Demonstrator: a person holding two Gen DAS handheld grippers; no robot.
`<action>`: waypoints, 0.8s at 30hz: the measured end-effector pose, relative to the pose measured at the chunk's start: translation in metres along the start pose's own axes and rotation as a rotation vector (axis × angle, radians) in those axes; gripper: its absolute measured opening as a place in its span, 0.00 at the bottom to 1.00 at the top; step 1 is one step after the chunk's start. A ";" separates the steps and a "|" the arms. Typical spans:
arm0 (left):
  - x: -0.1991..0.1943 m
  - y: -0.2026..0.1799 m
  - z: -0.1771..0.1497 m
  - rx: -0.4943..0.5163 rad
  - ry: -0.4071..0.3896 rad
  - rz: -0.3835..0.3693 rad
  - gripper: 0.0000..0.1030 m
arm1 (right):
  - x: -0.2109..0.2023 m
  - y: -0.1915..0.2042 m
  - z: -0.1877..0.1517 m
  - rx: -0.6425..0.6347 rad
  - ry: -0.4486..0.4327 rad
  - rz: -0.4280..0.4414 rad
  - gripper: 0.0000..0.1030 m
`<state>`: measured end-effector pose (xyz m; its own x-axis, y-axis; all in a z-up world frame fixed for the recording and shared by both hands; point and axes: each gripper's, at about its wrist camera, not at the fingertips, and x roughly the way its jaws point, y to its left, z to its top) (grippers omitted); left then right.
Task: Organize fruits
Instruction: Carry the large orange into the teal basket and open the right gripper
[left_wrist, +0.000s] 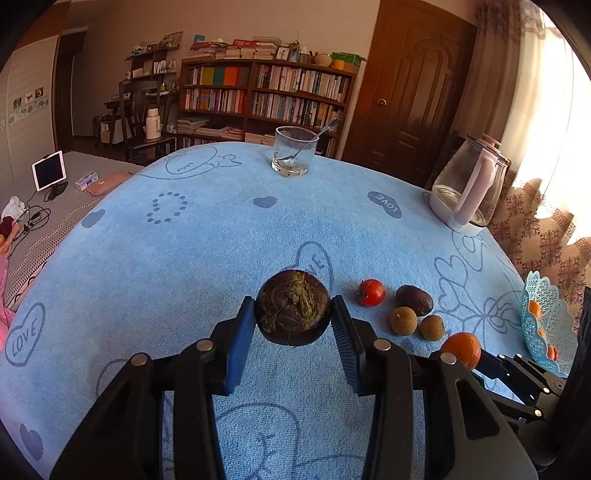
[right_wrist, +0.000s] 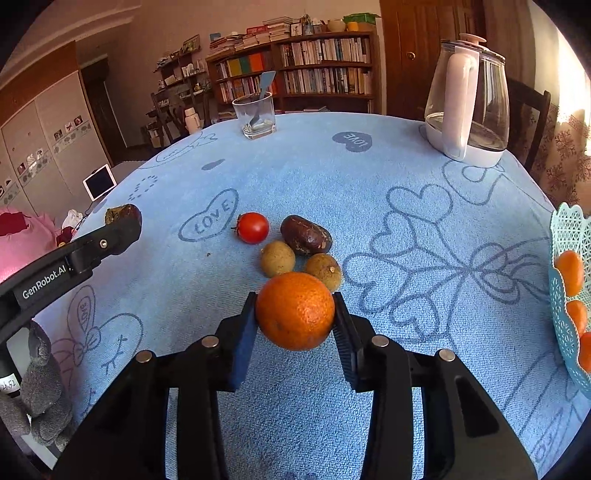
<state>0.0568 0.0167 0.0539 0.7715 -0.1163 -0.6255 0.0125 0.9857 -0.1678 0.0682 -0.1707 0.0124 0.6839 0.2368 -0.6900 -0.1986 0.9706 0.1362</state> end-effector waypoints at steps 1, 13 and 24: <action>0.000 -0.001 -0.001 0.004 0.000 -0.001 0.41 | -0.003 -0.002 0.000 0.004 -0.006 -0.002 0.39; 0.002 -0.010 -0.006 0.034 0.008 -0.010 0.41 | -0.033 -0.030 -0.001 0.071 -0.086 -0.033 0.39; 0.006 -0.018 -0.011 0.063 0.020 -0.012 0.41 | -0.060 -0.077 -0.001 0.166 -0.144 -0.106 0.39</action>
<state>0.0538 -0.0026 0.0447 0.7581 -0.1295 -0.6391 0.0620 0.9900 -0.1270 0.0417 -0.2601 0.0424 0.7901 0.1257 -0.6000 -0.0103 0.9814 0.1919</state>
